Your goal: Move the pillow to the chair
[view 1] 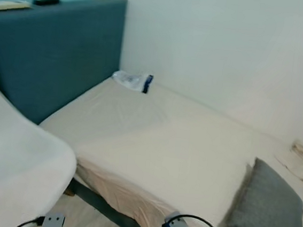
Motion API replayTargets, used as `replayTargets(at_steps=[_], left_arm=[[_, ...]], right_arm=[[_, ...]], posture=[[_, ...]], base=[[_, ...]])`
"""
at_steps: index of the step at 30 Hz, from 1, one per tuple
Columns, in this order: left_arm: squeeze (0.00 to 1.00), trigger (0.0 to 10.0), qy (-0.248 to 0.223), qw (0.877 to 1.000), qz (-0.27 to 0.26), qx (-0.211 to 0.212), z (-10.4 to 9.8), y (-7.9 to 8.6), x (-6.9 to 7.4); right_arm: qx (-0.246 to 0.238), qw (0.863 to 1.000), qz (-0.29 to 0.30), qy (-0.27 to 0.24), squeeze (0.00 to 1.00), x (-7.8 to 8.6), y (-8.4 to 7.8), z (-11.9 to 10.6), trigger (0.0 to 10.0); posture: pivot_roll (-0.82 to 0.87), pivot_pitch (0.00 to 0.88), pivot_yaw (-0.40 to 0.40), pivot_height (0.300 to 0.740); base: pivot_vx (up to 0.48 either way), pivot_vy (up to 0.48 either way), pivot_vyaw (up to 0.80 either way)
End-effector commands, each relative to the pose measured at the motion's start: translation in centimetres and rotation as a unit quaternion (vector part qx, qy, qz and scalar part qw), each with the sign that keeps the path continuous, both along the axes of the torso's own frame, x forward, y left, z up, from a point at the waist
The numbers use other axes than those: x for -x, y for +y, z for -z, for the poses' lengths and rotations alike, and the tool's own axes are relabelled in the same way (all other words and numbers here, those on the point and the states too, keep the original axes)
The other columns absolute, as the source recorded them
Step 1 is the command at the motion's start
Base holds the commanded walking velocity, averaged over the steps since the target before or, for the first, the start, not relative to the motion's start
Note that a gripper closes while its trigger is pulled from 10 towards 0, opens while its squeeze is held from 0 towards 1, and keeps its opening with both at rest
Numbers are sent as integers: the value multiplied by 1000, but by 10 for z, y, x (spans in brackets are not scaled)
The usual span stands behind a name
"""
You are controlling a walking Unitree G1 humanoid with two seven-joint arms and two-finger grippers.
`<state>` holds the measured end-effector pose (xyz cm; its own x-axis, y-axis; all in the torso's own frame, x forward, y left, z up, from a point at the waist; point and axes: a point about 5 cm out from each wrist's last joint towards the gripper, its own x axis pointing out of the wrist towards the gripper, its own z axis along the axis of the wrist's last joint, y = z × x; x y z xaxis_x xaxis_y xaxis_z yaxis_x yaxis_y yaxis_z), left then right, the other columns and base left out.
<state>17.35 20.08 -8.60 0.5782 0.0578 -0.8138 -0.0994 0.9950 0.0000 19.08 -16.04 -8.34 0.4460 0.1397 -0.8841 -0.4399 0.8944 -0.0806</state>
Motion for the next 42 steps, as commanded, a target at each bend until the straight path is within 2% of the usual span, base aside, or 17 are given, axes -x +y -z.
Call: replayTargets(at_steps=[1, 6, 12, 16, 21, 26, 29, 38, 42], left_arm=[[0, 10000, 18, 999, 24, 13, 5, -14, 6], [0, 10000, 13, 999, 38, 14, 3, -18, 2], [0, 10000, 22, 998, 52, 16, 6, -20, 6], [0, 10000, 18, 999, 28, 21, 6, -20, 7], [0, 10000, 17, 999, 25, 19, 6, -20, 7], [0, 10000, 21, 1000, 14, -12, 7, -13, 11], [0, 10000, 22, 999, -10, -29, 7, -9, 12], [0, 10000, 29, 999, -26, -33, 7, -5, 14], [0, 10000, 32, 999, -27, -33, 8, -6, 14]], right_arm=[[7, 1000, -7, 8, 0, 4, 1, 2, 10000], [6, 1000, 2, 15, 0, 8, 2, 5, 10000], [5, 1000, 16, 10, 0, 8, 0, 4, 10000], [-4, 1000, 22, 7, 0, 7, 0, 3, 10000], [-28, 999, 33, 4, 0, 7, 3, 3, 10000], [-71, 997, 42, 1, 0, 4, 14, 1, 10000], [-98, 994, 37, 3, 0, 2, 22, 0, 10000], [-110, 993, 38, 1, 0, 1, 24, -1, 10000], [-114, 993, 43, -3, 0, 2, 23, -1, 10000]], posture=[[114, 0, -109, 740], [107, 0, -92, 740], [100, 0, -87, 740], [111, 0, -99, 740], [117, 0, -105, 740], [120, 0, -107, 740], [120, 0, -110, 740], [121, 0, -114, 740], [117, 0, -113, 740]], base=[[0, 0, -788], [0, 0, -785], [0, 0, -783], [0, 0, -781], [0, 0, -781], [0, 0, -786], [0, 0, -788], [0, 0, -788], [0, 0, 0]])
